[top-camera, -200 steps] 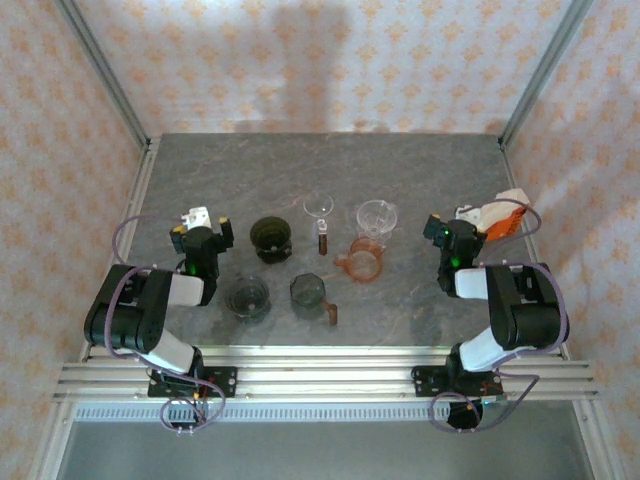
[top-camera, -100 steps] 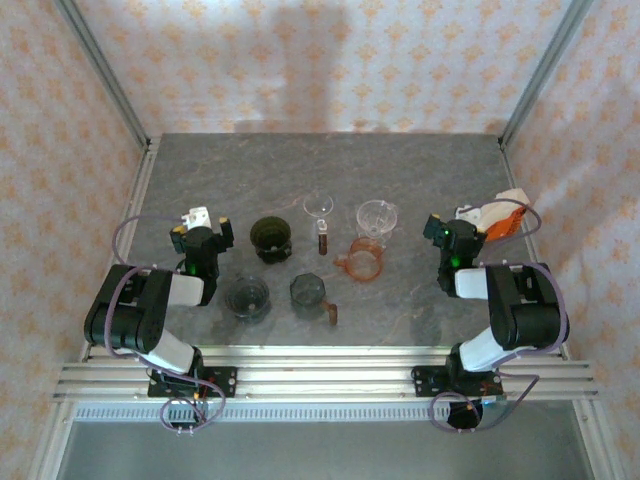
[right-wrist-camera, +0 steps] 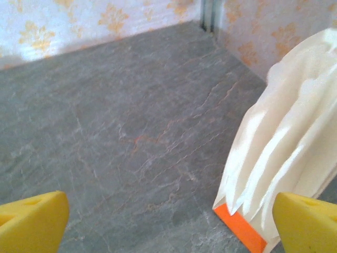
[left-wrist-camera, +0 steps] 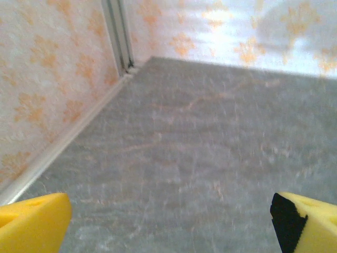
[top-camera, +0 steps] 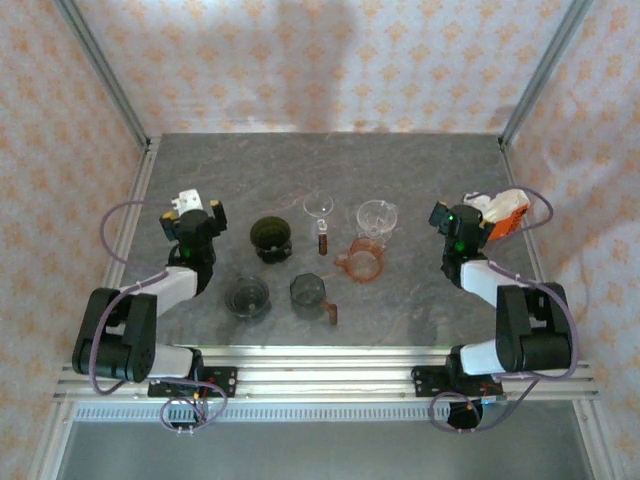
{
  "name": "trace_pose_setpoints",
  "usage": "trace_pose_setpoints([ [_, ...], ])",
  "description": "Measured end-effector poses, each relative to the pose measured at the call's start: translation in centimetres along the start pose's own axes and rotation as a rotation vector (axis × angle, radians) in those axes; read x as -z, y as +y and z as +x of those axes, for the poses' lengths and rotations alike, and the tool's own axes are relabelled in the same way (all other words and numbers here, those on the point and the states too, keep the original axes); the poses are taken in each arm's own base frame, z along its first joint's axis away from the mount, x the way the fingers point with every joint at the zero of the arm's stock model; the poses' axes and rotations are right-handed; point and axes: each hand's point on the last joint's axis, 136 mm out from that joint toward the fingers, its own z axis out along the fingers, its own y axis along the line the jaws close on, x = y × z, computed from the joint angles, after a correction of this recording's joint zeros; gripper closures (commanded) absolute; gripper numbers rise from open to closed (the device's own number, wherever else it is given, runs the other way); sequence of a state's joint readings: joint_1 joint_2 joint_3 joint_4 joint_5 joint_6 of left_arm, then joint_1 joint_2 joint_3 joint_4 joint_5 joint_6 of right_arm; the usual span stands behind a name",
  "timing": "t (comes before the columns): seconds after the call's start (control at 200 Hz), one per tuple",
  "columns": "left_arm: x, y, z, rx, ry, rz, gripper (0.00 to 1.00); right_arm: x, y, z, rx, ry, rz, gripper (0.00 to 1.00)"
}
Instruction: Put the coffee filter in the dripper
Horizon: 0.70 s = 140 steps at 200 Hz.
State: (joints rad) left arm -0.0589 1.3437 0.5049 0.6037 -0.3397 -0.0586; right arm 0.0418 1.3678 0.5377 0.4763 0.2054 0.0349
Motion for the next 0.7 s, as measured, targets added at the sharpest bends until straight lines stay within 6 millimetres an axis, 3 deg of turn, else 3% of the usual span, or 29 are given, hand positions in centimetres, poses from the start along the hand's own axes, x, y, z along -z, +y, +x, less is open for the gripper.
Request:
trace_pose_setpoints([
  [0.155, 0.9, 1.0, -2.9, 0.144, -0.053, -0.041, 0.00, 1.5, -1.6, -1.5, -0.106, -0.005, 0.102, 0.01],
  [0.255, 1.8, 1.9, -3.9, 0.299, -0.073, -0.062, 0.00, 2.2, -2.9, -2.6, -0.269, 0.033, 0.207, 0.00],
  [0.38, 3.5, 5.3, -4.1, 0.583, -0.070, -0.163, 0.00, 2.7, -3.2, -4.5, -0.418, 0.051, 0.240, 0.01],
  [0.495, 3.5, 7.2, -4.0, 0.728, -0.062, -0.178, 0.00, 2.7, -2.6, -2.9, -0.451, 0.124, 0.210, 0.01],
  [0.701, 3.5, 5.3, -2.2, 0.821, 0.082, -0.092, 0.00, 3.9, 1.7, 0.1, -0.370, 0.288, 0.056, 0.01],
])
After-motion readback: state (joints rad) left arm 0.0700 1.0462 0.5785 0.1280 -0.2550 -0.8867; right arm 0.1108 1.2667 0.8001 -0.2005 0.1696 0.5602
